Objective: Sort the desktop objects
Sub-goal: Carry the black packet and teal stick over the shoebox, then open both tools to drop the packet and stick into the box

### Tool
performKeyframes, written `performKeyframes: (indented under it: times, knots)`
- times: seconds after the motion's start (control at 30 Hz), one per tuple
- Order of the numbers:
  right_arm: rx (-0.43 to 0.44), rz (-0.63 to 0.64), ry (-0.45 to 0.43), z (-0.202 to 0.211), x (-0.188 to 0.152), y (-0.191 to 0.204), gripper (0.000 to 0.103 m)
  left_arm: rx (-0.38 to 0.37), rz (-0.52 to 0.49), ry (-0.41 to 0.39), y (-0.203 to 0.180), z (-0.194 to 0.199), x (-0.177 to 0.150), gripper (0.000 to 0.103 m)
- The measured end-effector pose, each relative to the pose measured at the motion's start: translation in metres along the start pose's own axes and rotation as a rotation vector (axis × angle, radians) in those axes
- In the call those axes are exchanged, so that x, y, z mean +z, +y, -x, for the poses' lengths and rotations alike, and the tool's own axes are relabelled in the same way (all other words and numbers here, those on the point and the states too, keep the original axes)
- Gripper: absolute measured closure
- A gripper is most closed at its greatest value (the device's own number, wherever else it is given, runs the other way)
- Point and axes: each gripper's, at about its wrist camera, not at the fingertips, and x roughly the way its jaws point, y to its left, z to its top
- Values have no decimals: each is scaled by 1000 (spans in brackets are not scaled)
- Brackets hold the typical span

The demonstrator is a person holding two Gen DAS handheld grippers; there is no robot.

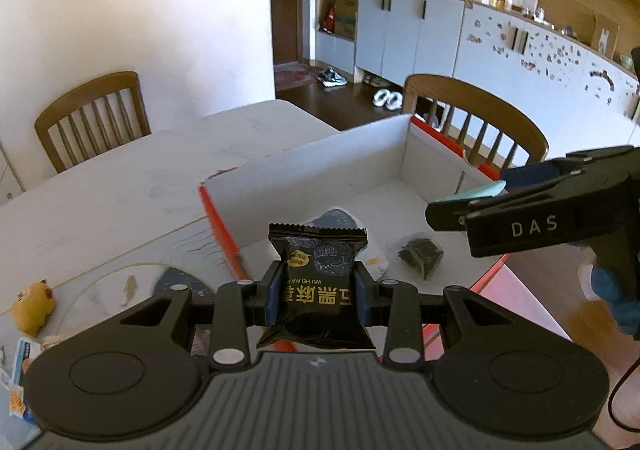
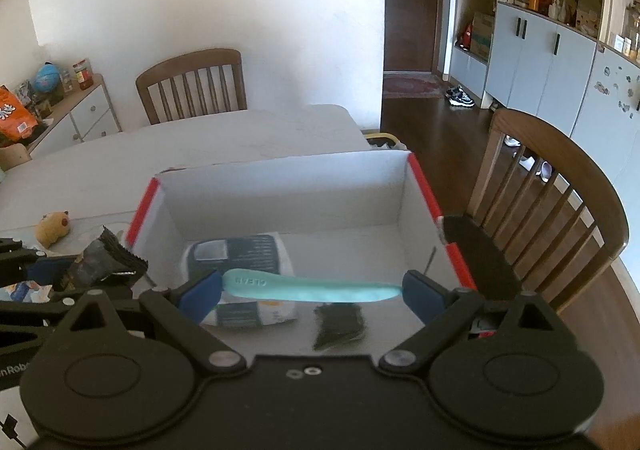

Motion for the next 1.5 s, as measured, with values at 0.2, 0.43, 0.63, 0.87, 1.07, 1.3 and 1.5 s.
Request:
performKeyframes:
  times: [0.2,0.43,0.63,0.87,1.07,1.3,1.5]
  knots:
    - [19,26,36,-14,2,-9,6,-45,-51,86,-17,-31,3,69]
    - [17,50,56,-33,6,-12,6,-70,-83,174,-24,-61,6,69]
    - [25,94,91,-52,10,-11,6,-143,-108,258,-22,-81,15,69]
    - [26,123,157,-76,10,-14,6,-196,-109,372,-17,-107,18,69]
    - [33,123,203,-90,7,-14,6,-217,-117,439,-16,-122,20,69]
    - [41,145,236,-97,7,-9,6,-202,-120,508,-12,-138,16,68]
    - [46,146,248,-101,8,-8,6,-207,-126,522,-10,-141,14,68]
